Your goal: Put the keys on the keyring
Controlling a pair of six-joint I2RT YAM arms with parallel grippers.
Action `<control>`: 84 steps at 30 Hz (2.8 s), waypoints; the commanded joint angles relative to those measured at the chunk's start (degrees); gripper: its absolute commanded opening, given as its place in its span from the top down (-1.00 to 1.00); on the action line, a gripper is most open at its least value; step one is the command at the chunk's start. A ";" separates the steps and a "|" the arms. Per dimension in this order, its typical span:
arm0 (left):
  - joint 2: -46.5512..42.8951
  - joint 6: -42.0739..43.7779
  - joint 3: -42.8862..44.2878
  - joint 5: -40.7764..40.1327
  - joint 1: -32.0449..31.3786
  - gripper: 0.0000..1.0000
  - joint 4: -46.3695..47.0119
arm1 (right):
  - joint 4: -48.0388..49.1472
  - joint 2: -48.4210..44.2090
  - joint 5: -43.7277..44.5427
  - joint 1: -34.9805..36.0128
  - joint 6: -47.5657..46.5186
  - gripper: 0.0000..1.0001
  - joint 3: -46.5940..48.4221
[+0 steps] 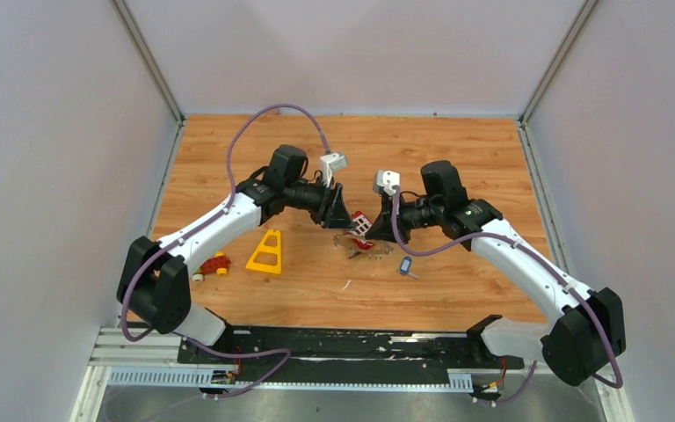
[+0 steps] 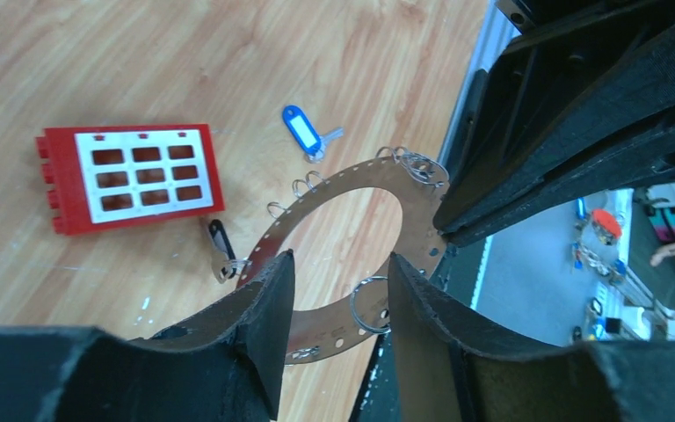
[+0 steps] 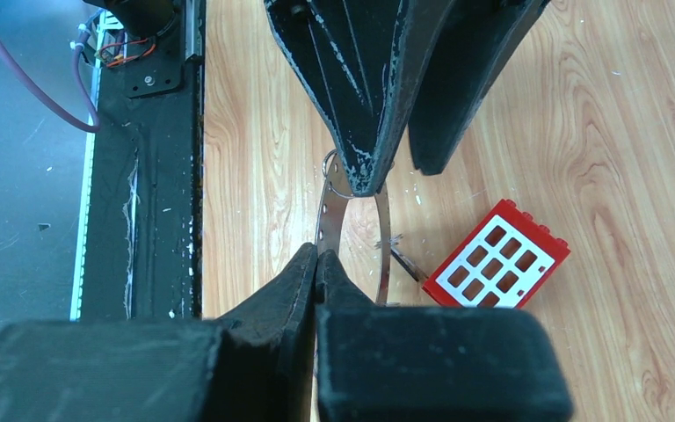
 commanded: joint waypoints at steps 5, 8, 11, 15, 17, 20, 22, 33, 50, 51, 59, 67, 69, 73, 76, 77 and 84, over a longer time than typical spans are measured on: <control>1.34 -3.97 2.69 8.73 0.21 0.10 -1.51 | 2.77 -0.88 1.05 -0.15 -1.81 1.00 0.02; 2.28 -4.24 2.91 10.62 0.28 0.06 -2.79 | 2.80 -0.68 1.31 -0.17 -1.91 1.00 -0.05; 2.98 -4.18 3.41 12.77 0.32 -0.04 -3.77 | 2.69 -0.71 1.77 -0.14 -2.15 1.00 -0.10; 3.03 -2.66 3.62 13.67 0.35 -0.14 -5.15 | 2.60 -0.59 2.05 -0.18 -2.42 1.00 -0.09; 2.99 -1.66 3.63 14.09 0.30 -0.14 -6.06 | 2.52 -0.40 2.05 -0.10 -2.53 1.00 -0.01; 2.74 0.65 3.69 13.89 0.30 -0.07 -7.87 | 2.43 -0.22 2.05 -0.12 -2.56 1.00 0.09; 2.60 2.65 3.85 13.55 0.30 0.02 -9.04 | 2.30 -0.20 2.05 -0.13 -2.59 1.00 0.08; 0.77 11.22 5.43 10.31 0.36 0.40 -14.00 | 1.65 1.05 1.72 -0.19 -2.98 1.00 0.45; -4.19 24.35 4.93 3.10 -0.48 0.01 -13.09 | 0.76 1.75 0.52 -0.20 -3.56 1.00 0.95; -4.16 23.19 4.72 2.88 -0.48 -0.04 -12.14 | 0.71 1.80 0.48 -0.17 -3.53 1.00 0.95; -4.18 24.26 3.55 1.34 -1.14 -0.34 -11.17 | 0.51 1.94 0.27 -0.12 -3.69 1.00 1.03; -7.70 34.43 -0.42 -10.57 -8.59 -0.33 -7.60 | 0.16 2.47 0.11 -0.19 -3.74 1.00 1.29; -9.57 37.77 -2.55 -13.29 -9.98 -0.35 -5.54 | 0.14 2.42 0.12 -0.12 -3.75 1.00 1.21; -14.18 45.61 -7.52 -22.20 -14.20 -0.41 -0.62 | 0.12 2.76 -0.12 -0.15 -3.69 1.00 1.24; -17.17 52.74 -12.28 -30.81 -18.85 -0.48 3.83 | -0.16 3.29 -0.46 -0.12 -3.75 1.00 1.55; -17.89 54.48 -13.77 -32.94 -20.03 -0.50 5.30 | -0.28 3.38 -0.61 -0.15 -3.64 1.00 1.56; -19.10 61.33 -21.66 -43.78 -25.78 -0.51 16.24 | -0.39 3.47 -0.85 -0.12 -3.47 1.00 1.64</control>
